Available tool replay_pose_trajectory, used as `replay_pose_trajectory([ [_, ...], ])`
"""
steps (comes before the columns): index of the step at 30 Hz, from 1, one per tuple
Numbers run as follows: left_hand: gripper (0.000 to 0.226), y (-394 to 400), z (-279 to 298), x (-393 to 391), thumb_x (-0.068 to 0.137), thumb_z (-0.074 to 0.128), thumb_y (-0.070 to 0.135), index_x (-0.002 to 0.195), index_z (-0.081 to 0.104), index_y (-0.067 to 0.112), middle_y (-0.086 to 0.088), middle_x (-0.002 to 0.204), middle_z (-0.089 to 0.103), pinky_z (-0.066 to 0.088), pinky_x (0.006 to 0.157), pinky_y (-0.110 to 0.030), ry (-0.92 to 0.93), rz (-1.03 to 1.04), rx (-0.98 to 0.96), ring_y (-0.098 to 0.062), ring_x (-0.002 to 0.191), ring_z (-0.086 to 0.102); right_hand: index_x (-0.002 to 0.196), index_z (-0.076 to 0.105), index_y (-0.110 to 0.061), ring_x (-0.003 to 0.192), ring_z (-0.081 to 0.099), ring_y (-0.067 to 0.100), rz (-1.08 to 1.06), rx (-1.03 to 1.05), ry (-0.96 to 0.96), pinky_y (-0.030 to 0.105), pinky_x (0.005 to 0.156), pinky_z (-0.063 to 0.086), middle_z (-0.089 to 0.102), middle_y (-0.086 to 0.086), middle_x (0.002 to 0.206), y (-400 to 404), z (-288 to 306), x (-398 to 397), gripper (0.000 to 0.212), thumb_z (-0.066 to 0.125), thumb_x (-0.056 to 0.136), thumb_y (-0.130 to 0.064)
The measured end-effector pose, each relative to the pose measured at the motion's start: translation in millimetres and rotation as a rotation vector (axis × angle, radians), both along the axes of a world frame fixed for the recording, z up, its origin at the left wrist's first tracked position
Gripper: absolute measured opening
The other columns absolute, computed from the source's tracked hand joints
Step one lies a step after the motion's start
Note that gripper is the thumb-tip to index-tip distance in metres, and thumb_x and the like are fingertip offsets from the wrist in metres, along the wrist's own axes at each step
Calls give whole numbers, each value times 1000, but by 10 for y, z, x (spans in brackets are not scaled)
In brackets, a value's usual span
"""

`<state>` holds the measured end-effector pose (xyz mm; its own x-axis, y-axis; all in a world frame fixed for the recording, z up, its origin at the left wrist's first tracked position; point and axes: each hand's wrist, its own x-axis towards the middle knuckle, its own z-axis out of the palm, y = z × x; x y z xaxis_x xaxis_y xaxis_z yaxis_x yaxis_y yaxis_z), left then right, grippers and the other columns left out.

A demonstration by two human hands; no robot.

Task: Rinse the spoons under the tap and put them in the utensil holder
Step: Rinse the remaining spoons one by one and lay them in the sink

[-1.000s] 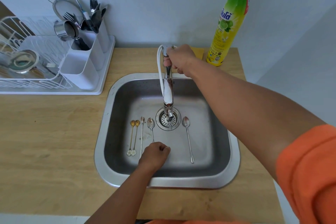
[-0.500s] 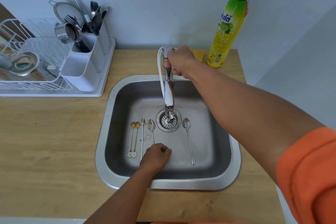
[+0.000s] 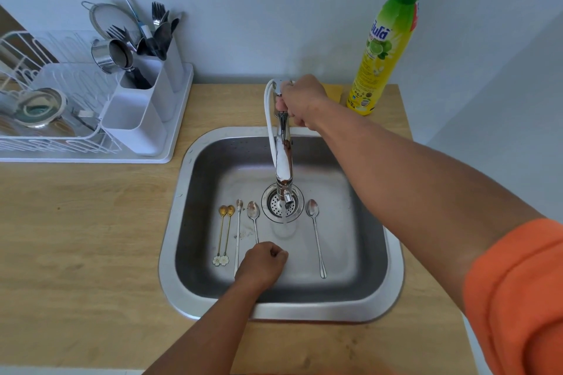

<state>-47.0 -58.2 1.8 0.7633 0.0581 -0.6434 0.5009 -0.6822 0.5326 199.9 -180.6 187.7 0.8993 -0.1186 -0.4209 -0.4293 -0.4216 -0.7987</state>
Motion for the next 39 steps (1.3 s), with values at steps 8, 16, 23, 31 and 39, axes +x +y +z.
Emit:
replay_pose_trajectory([
  [8, 14, 8, 20, 1, 94, 62, 39, 82, 66, 34, 11, 92, 70, 55, 89, -35, 3, 12, 6, -16, 93, 67, 56, 56, -15, 39, 39, 16, 10, 9, -41, 15, 35, 29, 65, 2, 67, 4, -6, -34, 45, 45, 99, -24],
  [16, 17, 87, 37, 95, 95, 62, 38, 80, 66, 32, 9, 90, 72, 58, 86, -37, 6, 55, 33, -17, 86, 69, 66, 69, -11, 46, 50, 17, -9, -54, -114, 25, 46, 39, 73, 4, 67, -82, -86, -122, 47, 41, 100, -28],
  [23, 16, 310, 62, 288, 92, 61, 35, 78, 67, 29, 4, 92, 72, 50, 75, -31, 4, 120, 155, -21, 88, 66, 82, 75, -7, 83, 71, 32, -94, -161, -75, 45, 82, 59, 77, 8, 81, -391, -720, -705, 50, 40, 97, -40],
  [31, 26, 409, -25, 534, 92, 61, 37, 77, 73, 19, -5, 91, 74, 56, 75, -32, 21, 150, 284, -26, 82, 68, 82, 70, -9, 85, 71, 33, -69, -212, 150, 40, 79, 58, 75, 10, 87, -425, -1425, -1535, 40, 45, 94, -39],
  [39, 30, 275, -89, 671, 93, 62, 38, 108, 69, 12, -12, 111, 71, 51, 75, -35, 53, 95, 419, -33, 98, 69, 94, 72, -15, 91, 71, 28, 65, -217, 319, 39, 87, 58, 76, 5, 99, -367, -1727, -1933, 40, 45, 97, -44],
])
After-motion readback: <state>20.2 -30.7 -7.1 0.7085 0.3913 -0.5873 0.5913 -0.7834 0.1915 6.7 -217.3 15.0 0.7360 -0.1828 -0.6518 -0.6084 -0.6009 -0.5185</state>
